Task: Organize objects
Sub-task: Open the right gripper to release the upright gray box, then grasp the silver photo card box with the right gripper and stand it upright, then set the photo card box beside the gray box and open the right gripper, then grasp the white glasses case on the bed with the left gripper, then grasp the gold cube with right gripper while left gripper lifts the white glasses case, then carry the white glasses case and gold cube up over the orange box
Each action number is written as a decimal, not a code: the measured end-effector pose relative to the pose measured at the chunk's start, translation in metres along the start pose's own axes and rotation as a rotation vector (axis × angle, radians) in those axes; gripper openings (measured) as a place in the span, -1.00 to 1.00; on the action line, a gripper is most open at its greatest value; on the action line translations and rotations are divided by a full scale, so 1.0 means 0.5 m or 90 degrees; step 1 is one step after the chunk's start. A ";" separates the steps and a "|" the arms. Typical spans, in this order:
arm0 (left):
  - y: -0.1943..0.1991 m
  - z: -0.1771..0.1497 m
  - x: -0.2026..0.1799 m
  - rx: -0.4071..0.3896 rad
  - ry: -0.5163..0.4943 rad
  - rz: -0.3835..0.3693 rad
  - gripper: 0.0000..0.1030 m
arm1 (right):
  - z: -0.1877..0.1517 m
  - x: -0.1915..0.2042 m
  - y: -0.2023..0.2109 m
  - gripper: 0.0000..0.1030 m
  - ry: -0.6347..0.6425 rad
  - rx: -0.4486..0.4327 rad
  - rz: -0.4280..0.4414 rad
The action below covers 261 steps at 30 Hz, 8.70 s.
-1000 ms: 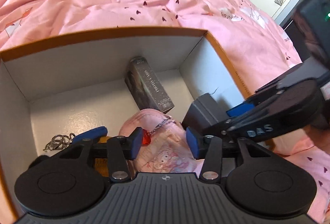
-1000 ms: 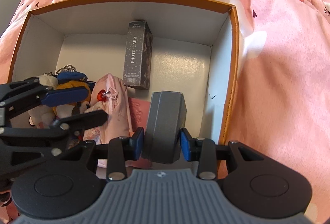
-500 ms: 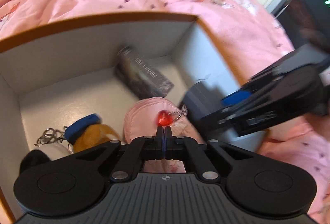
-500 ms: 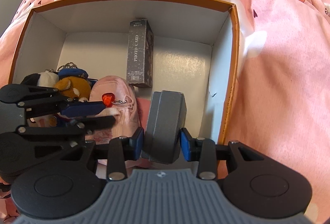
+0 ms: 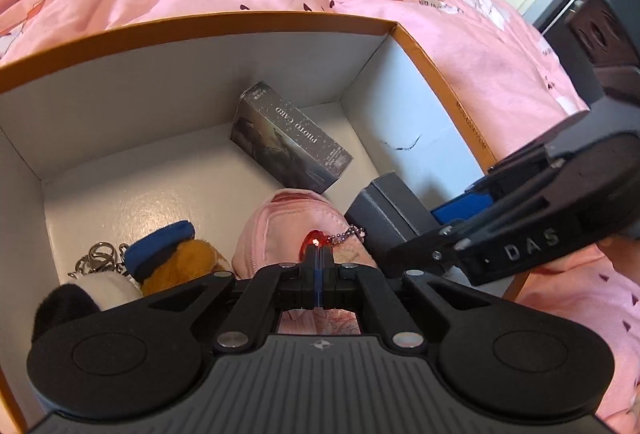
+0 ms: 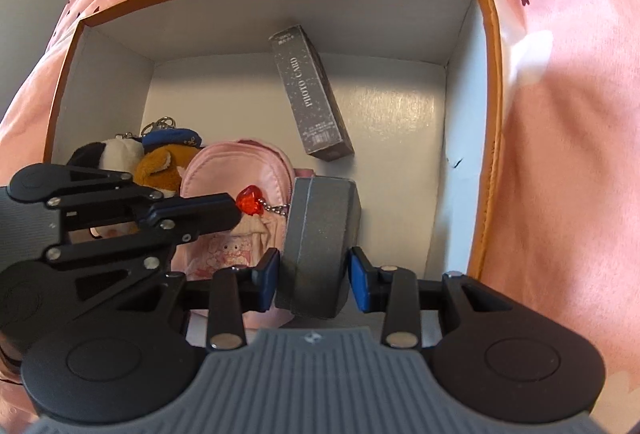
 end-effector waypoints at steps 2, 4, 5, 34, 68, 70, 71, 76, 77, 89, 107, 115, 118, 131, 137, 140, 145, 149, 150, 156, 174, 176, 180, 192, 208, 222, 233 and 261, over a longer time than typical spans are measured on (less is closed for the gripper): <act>0.016 0.005 -0.002 -0.023 0.006 -0.008 -0.98 | -0.001 0.004 0.012 -0.24 0.009 -0.014 -0.009; 0.039 0.008 -0.005 -0.042 -0.001 -0.001 -0.85 | -0.001 0.005 0.031 -0.24 0.018 -0.035 -0.017; 0.051 0.008 -0.008 -0.049 -0.009 0.007 -0.84 | -0.001 0.005 0.042 -0.24 0.020 -0.044 -0.019; 0.065 -0.025 -0.010 -0.017 -0.027 0.065 -0.82 | -0.028 -0.012 0.002 -0.24 -0.040 -0.027 -0.032; 0.045 0.059 0.029 -0.031 0.016 0.094 -0.72 | 0.148 0.063 -0.030 -0.45 0.137 -0.117 -0.072; 0.043 0.058 0.025 -0.031 0.015 0.091 -0.72 | 0.153 0.064 -0.035 -0.51 0.136 -0.118 -0.064; 0.043 0.058 0.023 -0.030 0.014 0.087 -0.72 | 0.154 0.064 -0.035 -0.53 0.138 -0.120 -0.065; 0.044 0.056 0.010 -0.032 0.011 0.080 -0.72 | 0.147 0.054 -0.014 -0.55 0.145 -0.139 -0.108; 0.045 0.055 0.008 -0.033 0.012 0.079 -0.72 | 0.144 0.047 -0.006 -0.55 0.143 -0.141 -0.116; 0.039 0.039 -0.065 -0.033 0.017 0.014 -0.72 | 0.045 0.000 0.080 -0.55 0.085 -0.150 -0.175; 0.062 -0.009 -0.087 -0.021 0.009 0.025 -0.72 | -0.051 -0.035 0.037 -0.55 -0.032 -0.040 -0.157; 0.104 -0.038 -0.111 -0.022 0.001 0.017 -0.71 | -0.072 -0.030 0.077 -0.51 -0.033 -0.066 -0.145; 0.123 -0.058 -0.127 -0.021 -0.006 0.004 -0.63 | -0.095 -0.019 0.117 -0.51 -0.040 -0.102 -0.107; 0.142 -0.174 -0.192 0.014 -0.010 -0.044 -0.33 | -0.304 0.000 0.185 -0.43 -0.123 -0.237 -0.005; 0.112 -0.235 -0.231 0.059 -0.029 -0.050 -0.17 | -0.384 -0.031 0.125 -0.45 -0.190 -0.210 -0.018; 0.103 -0.258 -0.256 0.069 -0.062 -0.042 -0.09 | -0.414 -0.043 0.103 -0.62 -0.207 -0.197 -0.027; 0.096 -0.281 -0.284 0.066 -0.101 -0.044 0.06 | -0.456 -0.051 0.079 -0.81 -0.178 -0.172 -0.057; 0.087 -0.289 -0.298 0.056 -0.120 -0.049 0.25 | -0.482 -0.053 0.059 -0.85 -0.147 -0.145 -0.056; 0.084 -0.290 -0.302 0.057 -0.126 -0.049 0.26 | -0.485 -0.054 0.053 -0.85 -0.147 -0.142 -0.047; 0.065 -0.293 -0.324 0.071 -0.171 -0.030 0.35 | -0.487 -0.072 0.028 -1.00 -0.191 -0.143 0.008; -0.053 -0.304 -0.384 0.142 -0.339 0.131 0.65 | -0.484 -0.101 0.019 -1.00 -0.239 -0.145 0.053; -0.060 -0.299 -0.379 0.141 -0.326 0.133 0.64 | -0.484 -0.106 0.019 -1.00 -0.246 -0.144 0.056; -0.064 -0.297 -0.365 0.144 -0.299 0.125 0.53 | -0.483 -0.108 0.020 -1.00 -0.246 -0.150 0.065; 0.016 -0.287 -0.313 0.123 -0.261 0.120 0.37 | -0.440 -0.087 0.097 -0.59 -0.205 -0.204 0.072; 0.063 -0.266 -0.177 0.142 -0.206 0.087 0.35 | -0.269 -0.141 0.015 0.24 -0.134 -0.172 -0.064; 0.028 -0.291 -0.113 0.145 0.014 0.092 0.44 | -0.250 -0.145 -0.007 0.25 -0.140 -0.164 -0.060; -0.005 -0.307 -0.112 0.147 0.012 0.123 0.35 | -0.258 -0.144 -0.024 0.18 -0.125 -0.159 -0.072; 0.242 -0.191 -0.234 -0.051 -0.209 0.136 0.33 | -0.318 0.017 0.223 0.18 0.028 -0.293 -0.041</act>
Point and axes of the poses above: each gripper's, at about its wrist camera, not at the fingertips, and y roughly against the way its jaws point, x to its left, z to its top, the point moved 8 cm from there along -y, roughly the way its jaws point, and after that the axes turned 5 degrees about -y, right-handed, at the moved point
